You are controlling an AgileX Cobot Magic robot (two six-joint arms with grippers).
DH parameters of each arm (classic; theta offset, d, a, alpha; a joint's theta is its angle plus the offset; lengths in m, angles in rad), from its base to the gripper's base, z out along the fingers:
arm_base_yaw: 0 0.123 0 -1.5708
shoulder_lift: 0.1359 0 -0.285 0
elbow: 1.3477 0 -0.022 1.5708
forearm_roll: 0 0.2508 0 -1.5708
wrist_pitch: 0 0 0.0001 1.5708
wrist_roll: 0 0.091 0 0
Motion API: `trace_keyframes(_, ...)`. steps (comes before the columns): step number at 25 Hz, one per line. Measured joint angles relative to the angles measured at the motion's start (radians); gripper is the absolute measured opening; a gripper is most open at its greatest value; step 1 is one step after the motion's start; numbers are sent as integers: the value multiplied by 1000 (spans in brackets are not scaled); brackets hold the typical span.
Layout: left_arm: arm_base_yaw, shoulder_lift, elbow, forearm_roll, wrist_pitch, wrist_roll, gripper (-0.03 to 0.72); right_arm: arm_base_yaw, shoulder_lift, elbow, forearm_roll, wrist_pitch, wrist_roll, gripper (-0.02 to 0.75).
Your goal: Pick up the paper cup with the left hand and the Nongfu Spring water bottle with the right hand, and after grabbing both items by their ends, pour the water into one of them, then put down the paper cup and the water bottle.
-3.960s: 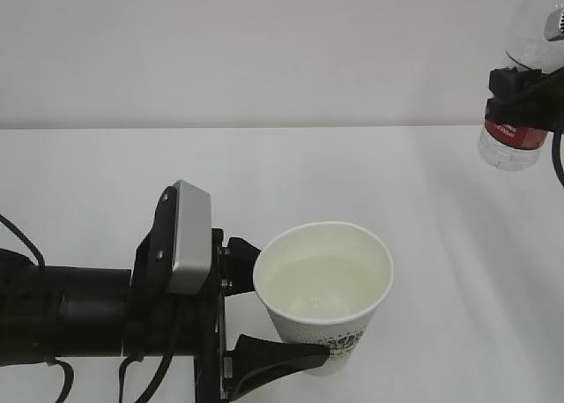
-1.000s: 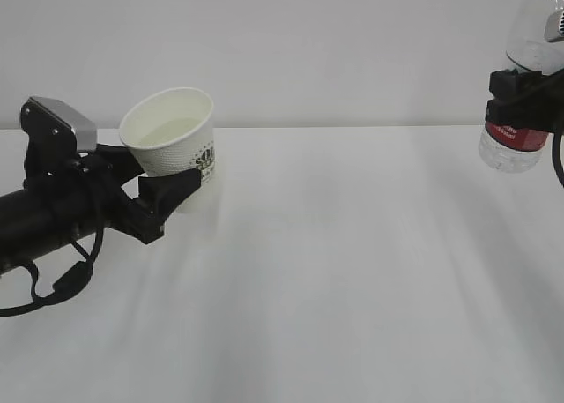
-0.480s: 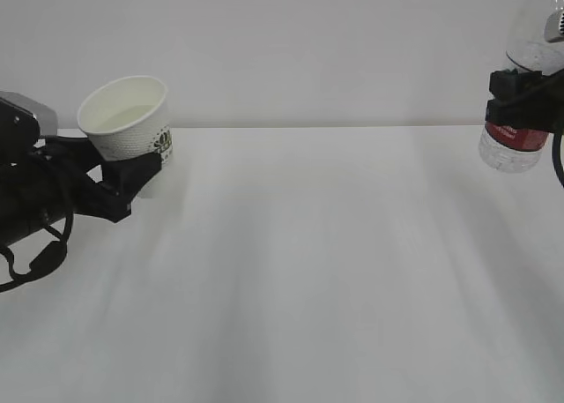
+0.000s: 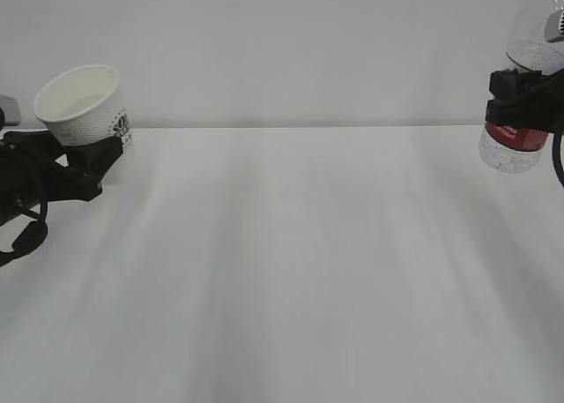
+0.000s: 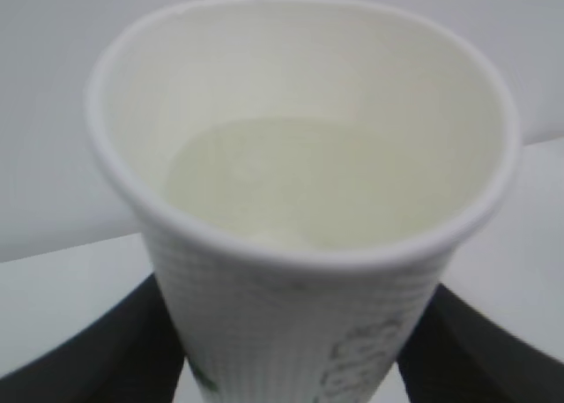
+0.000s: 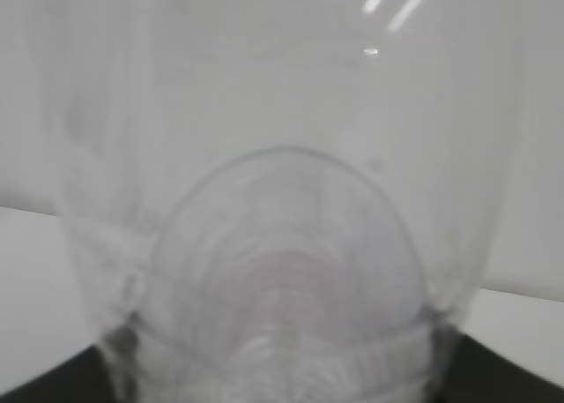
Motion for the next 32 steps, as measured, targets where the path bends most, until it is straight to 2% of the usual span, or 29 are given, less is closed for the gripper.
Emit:
trace_keyframes(11,65,0,0,-76,-2,3,501,0,0,0,0,5,0,361)
trace_keyframes(18,69,0,0,-141,-2,19,497,0,0,0,0,8,0,361)
trace_keyframes(32,69,96,0,-186,-39,56,496,0,0,0,0,13,0,361)
